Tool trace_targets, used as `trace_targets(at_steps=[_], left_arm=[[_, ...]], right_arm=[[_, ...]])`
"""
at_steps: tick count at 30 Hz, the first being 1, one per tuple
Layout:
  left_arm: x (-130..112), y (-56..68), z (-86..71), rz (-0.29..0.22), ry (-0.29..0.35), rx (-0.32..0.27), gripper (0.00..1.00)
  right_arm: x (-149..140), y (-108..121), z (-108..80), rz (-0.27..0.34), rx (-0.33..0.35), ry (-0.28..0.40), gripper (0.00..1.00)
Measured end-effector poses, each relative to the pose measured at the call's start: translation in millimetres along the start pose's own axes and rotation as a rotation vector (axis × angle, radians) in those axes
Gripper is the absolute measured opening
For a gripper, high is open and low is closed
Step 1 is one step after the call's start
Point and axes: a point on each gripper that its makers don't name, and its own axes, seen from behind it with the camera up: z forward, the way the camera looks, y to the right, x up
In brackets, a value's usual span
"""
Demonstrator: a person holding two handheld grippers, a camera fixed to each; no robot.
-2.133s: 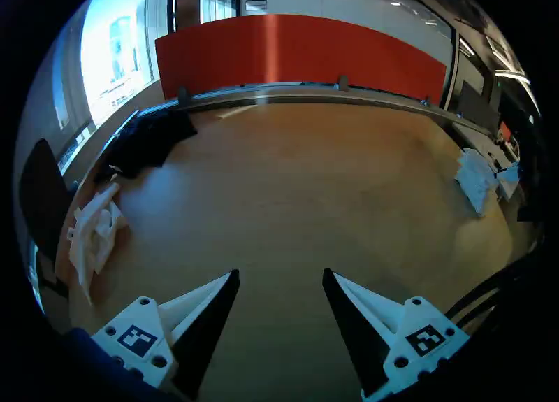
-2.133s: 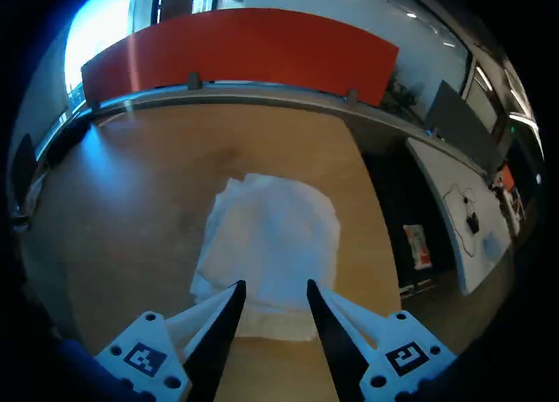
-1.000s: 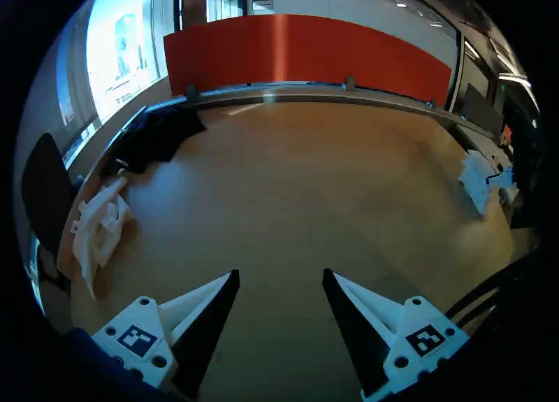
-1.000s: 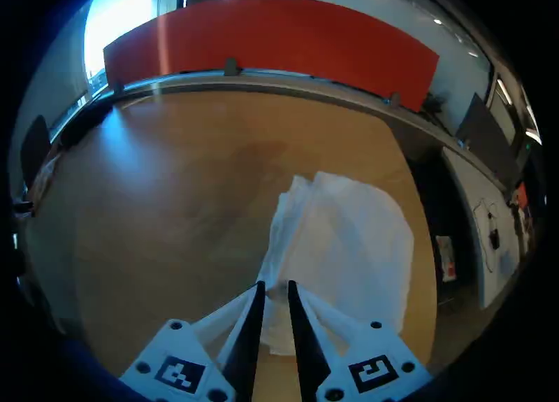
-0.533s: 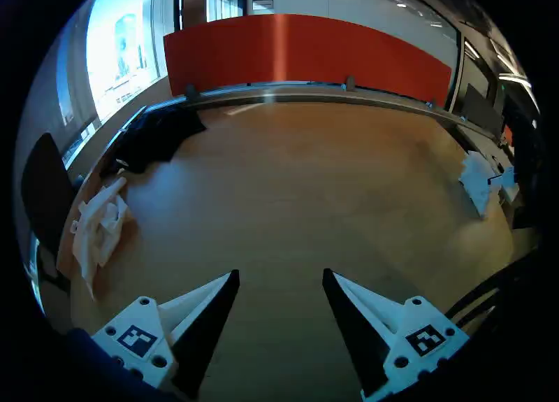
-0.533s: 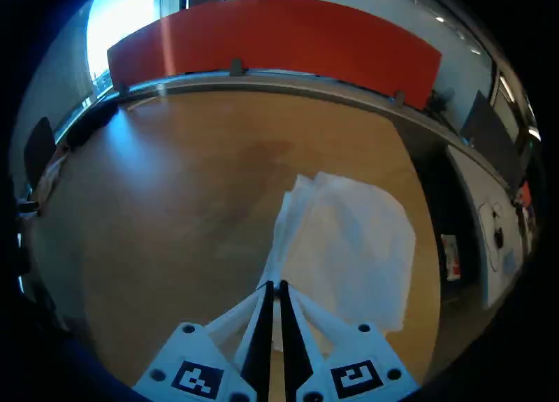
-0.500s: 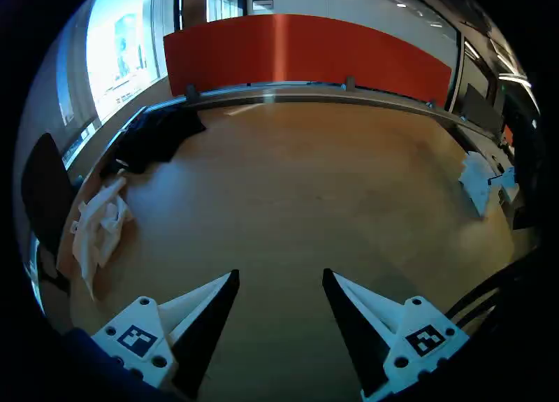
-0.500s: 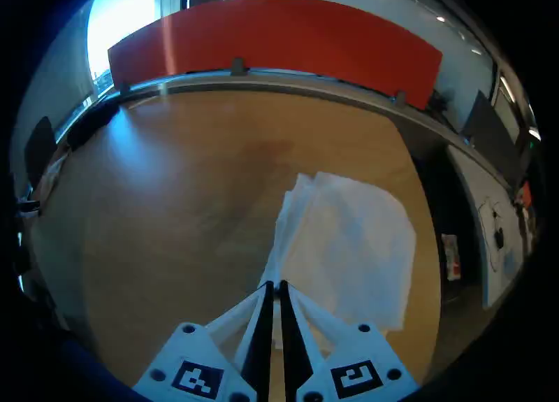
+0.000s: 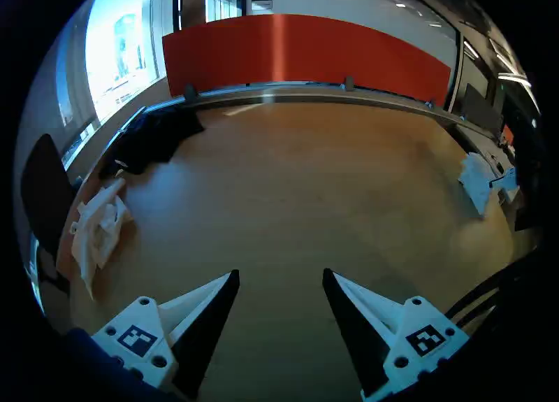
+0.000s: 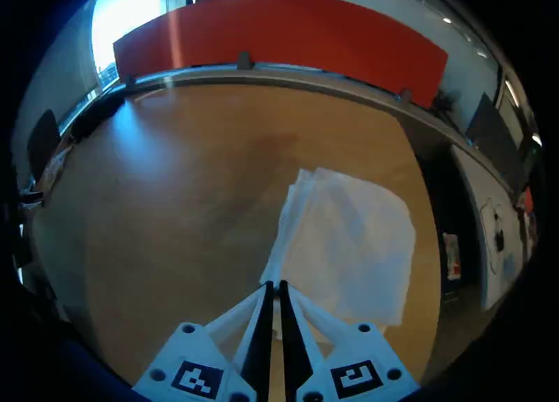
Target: Fold towel
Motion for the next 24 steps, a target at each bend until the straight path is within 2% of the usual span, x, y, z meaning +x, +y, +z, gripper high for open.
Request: trace_targets(at_steps=[4, 8, 12, 16, 24], left_arm=[[0.8, -1.0, 0.3, -0.002, 0.001, 0.002, 0.88], [2.7, -1.9, 0.4, -0.004, 0.004, 0.003, 0.88], [4.5, -2.7, 0.4, -0.003, 0.008, 0.003, 0.88], [5.9, -2.4, 0.6, -0.003, 0.011, 0.003, 0.88], [11.5, -2.5, 1.0, -0.004, 0.022, 0.000, 0.88]], right_arm=[[1.2, 1.6, -1.5, 0.015, -0.004, 0.009, 0.16], [2.6, 2.6, -4.6, 0.035, -0.008, 0.027, 0.57], [2.8, 1.9, -8.7, 0.049, -0.008, 0.043, 0.70], [4.0, 0.9, -11.7, 0.062, -0.014, 0.061, 0.91], [6.7, -1.7, -15.6, 0.081, -0.024, 0.088, 0.92]])
